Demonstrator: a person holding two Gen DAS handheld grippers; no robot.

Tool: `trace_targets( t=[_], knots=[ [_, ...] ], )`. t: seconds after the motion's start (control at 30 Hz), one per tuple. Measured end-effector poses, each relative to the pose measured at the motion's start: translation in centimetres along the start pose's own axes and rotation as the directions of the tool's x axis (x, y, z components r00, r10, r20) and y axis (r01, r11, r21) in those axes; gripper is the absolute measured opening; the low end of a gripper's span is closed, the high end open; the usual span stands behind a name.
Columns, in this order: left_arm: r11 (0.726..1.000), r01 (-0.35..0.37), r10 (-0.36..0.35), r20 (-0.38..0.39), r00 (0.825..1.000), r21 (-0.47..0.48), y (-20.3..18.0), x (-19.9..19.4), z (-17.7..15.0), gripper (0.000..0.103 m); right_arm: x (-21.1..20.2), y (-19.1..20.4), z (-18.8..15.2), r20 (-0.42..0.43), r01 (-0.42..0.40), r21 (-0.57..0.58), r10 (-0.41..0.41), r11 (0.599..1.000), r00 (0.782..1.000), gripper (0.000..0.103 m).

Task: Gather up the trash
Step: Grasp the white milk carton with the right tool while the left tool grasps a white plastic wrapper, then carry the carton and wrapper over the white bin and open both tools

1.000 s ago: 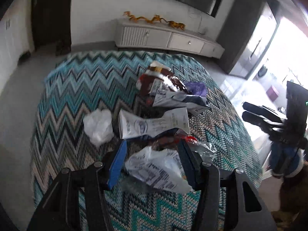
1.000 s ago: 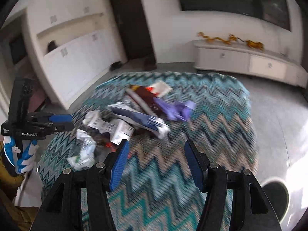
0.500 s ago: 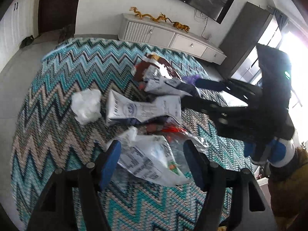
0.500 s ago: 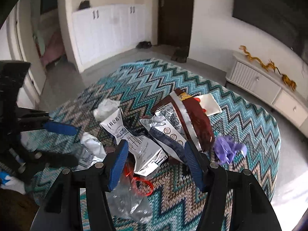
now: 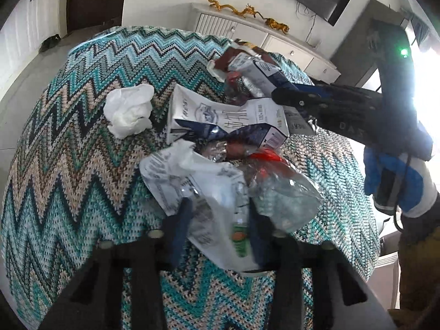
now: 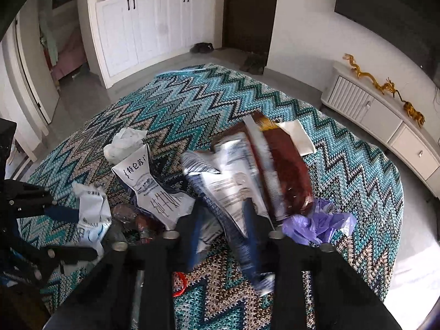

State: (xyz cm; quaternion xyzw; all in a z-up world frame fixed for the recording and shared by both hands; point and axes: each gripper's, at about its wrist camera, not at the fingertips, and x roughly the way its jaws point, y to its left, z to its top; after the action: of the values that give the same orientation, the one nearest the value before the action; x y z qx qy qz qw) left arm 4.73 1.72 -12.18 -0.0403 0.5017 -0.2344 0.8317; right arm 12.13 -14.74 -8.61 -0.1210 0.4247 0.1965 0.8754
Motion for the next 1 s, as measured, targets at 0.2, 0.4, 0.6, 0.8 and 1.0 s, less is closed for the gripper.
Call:
trace_targets(
  t=[0.2,0.4,0.6,0.8,1.0],
  knots=[
    [1.0,0.014,-0.013,0.042,0.999,-0.022,0.4,-1.7,-1.0,0.01,-1.9,-0.7,-0.2,0.062,0.001,0.05,-0.004,0.999,0.998,0.008],
    [0.998,0.034,-0.03,0.087,0.996,-0.05,1.6,-3.9,-1.3,0.005,-4.9,-1.8,-1.4,0.137,-0.054,0.143,0.035,0.988,0.99,0.008],
    [0.997,0.058,-0.052,0.14,0.989,-0.041,1.1,-6.9,-1.8,0.004,-9.4,-2.1,-2.9,0.244,-0.101,0.202,0.05,0.974,0.968,0.008],
    [0.998,0.061,-0.059,0.175,0.983,-0.005,-0.7,-8.5,-0.7,0.004,-14.4,-2.5,-5.1,0.334,-0.095,0.232,0.013,0.968,0.942,0.008],
    [0.992,0.083,-0.098,0.181,0.979,0.09,-4.9,-9.2,1.3,0.004,-18.6,-5.3,-8.6,0.379,-0.044,0.304,-0.079,0.952,0.922,0.008]
  ],
)
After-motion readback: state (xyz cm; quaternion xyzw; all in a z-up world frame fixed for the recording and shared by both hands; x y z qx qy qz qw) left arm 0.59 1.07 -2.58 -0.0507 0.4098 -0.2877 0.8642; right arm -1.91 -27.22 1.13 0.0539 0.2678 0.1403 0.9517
